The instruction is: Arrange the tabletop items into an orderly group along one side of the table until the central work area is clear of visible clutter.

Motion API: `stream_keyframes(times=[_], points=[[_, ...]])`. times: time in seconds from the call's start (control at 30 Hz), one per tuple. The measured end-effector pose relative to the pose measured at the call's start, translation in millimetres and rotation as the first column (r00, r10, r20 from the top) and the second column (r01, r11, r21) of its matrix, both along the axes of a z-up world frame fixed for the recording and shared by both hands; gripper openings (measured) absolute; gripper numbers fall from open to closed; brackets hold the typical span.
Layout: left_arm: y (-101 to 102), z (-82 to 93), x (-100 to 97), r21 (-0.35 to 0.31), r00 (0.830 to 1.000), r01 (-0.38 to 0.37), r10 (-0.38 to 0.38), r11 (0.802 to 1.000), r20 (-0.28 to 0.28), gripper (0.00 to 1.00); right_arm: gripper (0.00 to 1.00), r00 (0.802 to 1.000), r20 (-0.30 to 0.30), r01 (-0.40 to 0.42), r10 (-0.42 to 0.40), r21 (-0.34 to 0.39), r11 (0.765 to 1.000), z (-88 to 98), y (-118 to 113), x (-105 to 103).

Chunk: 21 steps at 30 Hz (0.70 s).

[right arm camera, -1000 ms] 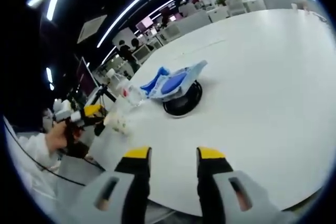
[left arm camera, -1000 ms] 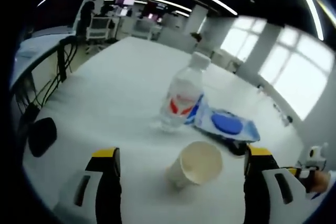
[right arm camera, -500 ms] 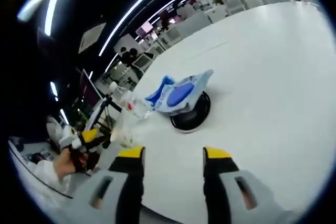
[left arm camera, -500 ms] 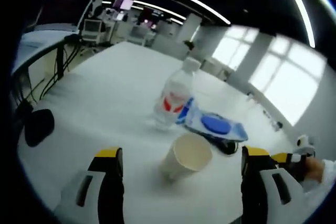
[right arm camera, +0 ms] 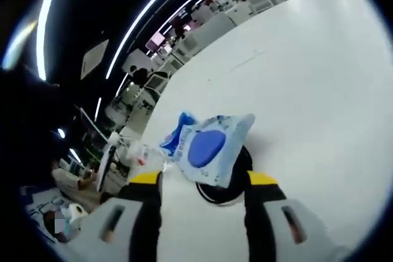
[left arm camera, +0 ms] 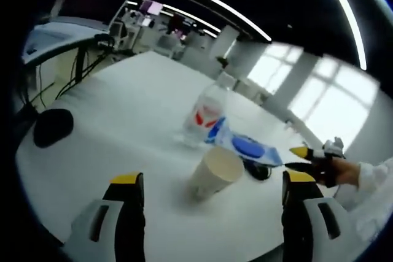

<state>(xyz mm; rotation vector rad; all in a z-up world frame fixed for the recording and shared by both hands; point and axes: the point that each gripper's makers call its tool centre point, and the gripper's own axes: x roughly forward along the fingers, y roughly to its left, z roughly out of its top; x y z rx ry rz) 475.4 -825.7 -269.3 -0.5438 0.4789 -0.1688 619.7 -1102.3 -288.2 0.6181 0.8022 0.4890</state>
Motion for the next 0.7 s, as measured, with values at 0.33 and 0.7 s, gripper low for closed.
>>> stream_keyframes(times=[0.33, 0.7], points=[[3, 1.1, -11.0, -0.017, 0.999, -0.033, 0.034, 0.999, 0.01, 0.89, 0.51, 0.995, -0.082, 0.055, -0.054, 0.002, 0.999, -18.0, 3, 22], [-8, -3.6, -14.9, -0.059, 0.999, -0.05, 0.05, 0.997, -0.005, 0.87, 0.39, 0.991, -0.13, 0.034, -0.041, -0.059, 0.998, -42.3, 14, 25]])
